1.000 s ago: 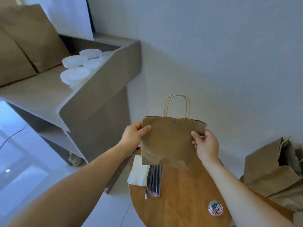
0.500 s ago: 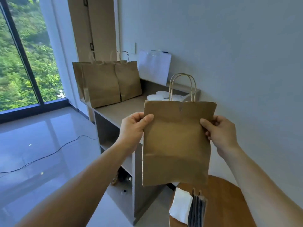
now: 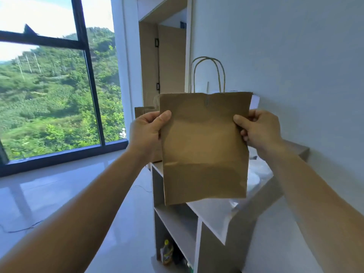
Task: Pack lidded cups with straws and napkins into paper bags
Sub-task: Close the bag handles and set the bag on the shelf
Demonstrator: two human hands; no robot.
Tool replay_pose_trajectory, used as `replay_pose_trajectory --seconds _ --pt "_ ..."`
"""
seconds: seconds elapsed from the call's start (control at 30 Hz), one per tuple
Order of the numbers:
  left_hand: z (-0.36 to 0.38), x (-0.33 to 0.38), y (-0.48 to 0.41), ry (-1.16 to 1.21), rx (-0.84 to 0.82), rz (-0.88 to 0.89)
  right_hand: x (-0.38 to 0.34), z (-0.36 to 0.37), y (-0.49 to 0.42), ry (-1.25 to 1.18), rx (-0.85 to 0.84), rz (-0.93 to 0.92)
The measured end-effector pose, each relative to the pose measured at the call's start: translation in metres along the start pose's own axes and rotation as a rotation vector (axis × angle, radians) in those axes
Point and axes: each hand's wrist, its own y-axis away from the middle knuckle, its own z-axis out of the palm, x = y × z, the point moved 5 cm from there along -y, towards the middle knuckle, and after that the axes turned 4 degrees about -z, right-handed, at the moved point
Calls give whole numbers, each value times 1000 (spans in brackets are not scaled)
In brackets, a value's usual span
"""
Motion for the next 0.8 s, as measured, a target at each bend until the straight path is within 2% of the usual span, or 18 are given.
replay_pose_trajectory --seconds 0.17,0.47,0.7,0.8 --pt "6 -12 -62 -128 42 61 34 35 -77 -3 -73 5" --pt "8 -80 -160 -266 -27 -56 124 92 -185 57 -162 134" --pt "23 -119 -238 -291 -149 -86 191 125 -255 126 -93 210" --pt "33 -145 -264 -396 -220 -90 219 135 -283 199 -64 218"
